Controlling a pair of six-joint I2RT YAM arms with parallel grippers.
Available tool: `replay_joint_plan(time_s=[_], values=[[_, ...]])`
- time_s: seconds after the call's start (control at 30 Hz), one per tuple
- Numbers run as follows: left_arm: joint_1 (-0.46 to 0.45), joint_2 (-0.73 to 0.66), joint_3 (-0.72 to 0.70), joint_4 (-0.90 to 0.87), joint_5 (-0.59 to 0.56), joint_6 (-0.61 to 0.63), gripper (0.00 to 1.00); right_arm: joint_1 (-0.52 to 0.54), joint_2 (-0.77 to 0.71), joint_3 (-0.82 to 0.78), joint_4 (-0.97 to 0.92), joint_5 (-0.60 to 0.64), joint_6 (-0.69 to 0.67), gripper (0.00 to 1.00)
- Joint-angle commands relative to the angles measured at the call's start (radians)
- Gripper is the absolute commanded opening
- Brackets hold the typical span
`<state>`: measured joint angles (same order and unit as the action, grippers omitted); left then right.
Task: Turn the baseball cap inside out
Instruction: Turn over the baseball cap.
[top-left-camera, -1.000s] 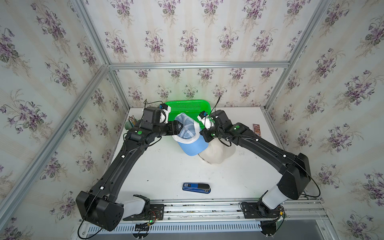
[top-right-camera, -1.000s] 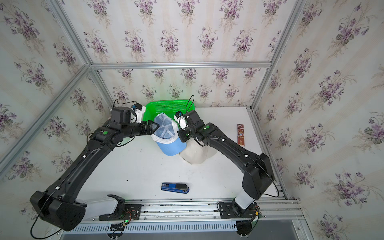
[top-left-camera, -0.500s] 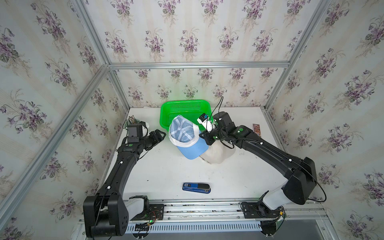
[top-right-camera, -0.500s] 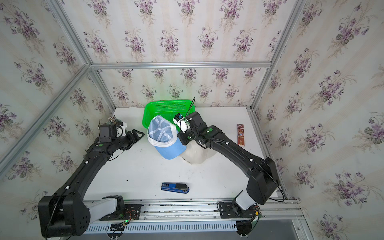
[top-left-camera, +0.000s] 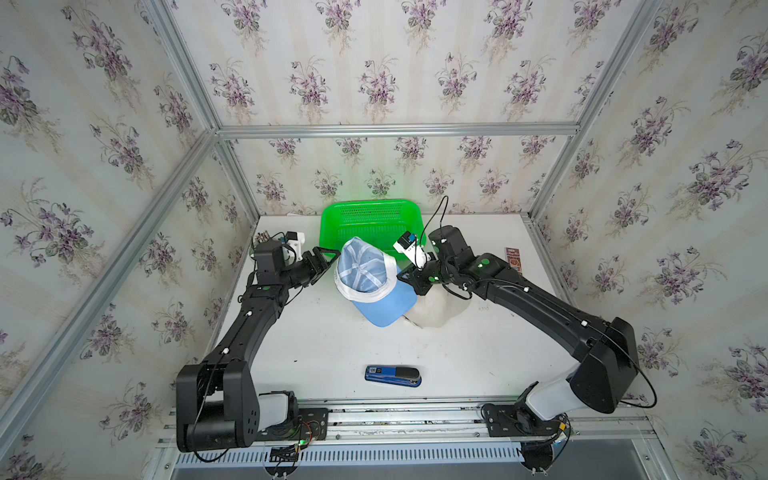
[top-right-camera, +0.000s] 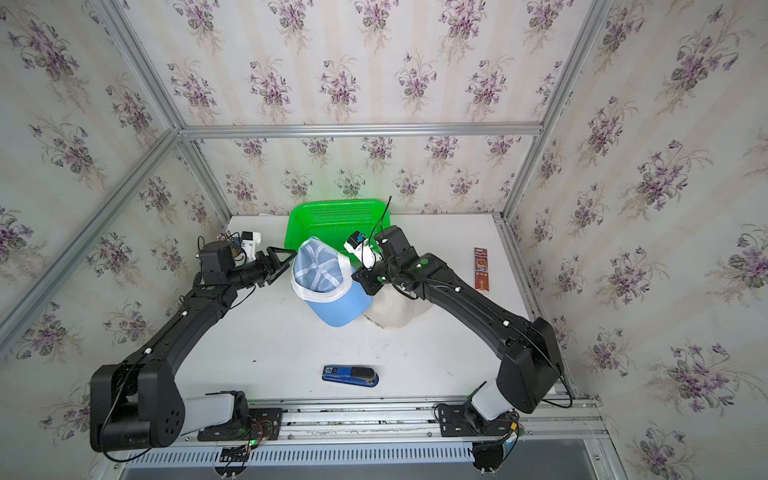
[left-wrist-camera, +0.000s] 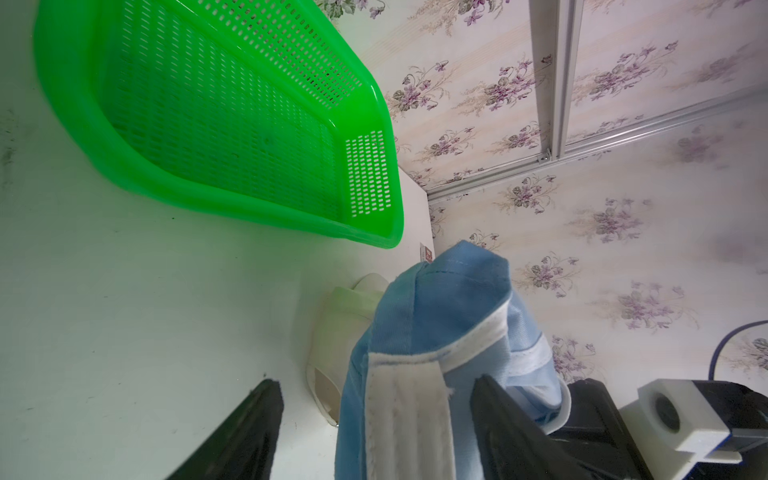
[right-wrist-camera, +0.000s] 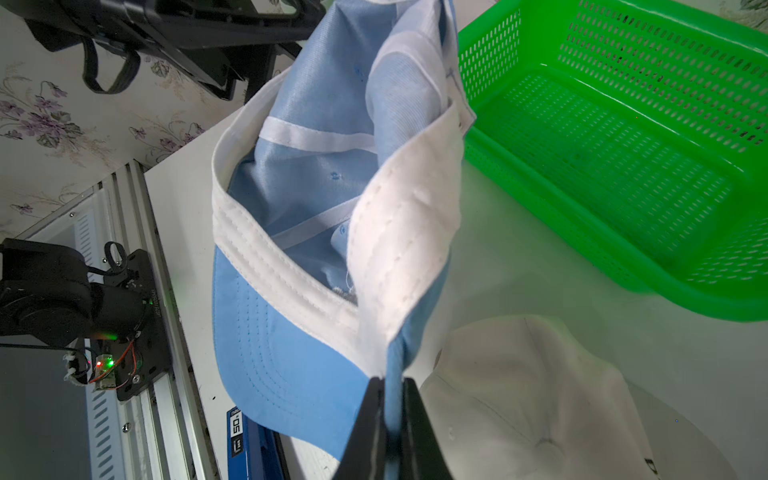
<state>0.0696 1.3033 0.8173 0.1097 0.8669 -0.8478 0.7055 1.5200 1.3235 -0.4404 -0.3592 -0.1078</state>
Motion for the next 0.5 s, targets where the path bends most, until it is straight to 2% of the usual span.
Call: replay_joint_plan(time_s=[0.0,0.17,0.2,0.3,0.47], values=[[0.001,0.007,-0.012,0.131,0.067,-0.053,0.72,-0.001,-0.009,0.002,0.050,-0.054,-0.005,0.00],[0.001,0.025,-0.072,0.320,0.128,-0.186,0.59,-0.007,-0.009,-0.003,0.090,-0.087,0.014,0.00],[0.001,0.023,-0.077,0.330,0.128,-0.193,0.56,-0.012,-0.003,0.001,0.092,-0.091,0.016,0.00],[0.001,0.001,-0.074,0.306,0.118,-0.181,0.40,-0.019,0.016,0.015,0.084,-0.083,0.020,0.00],[-0.001,-0.025,-0.057,0.278,0.117,-0.165,0.21,-0.027,0.031,0.015,0.084,-0.064,0.041,0.00]])
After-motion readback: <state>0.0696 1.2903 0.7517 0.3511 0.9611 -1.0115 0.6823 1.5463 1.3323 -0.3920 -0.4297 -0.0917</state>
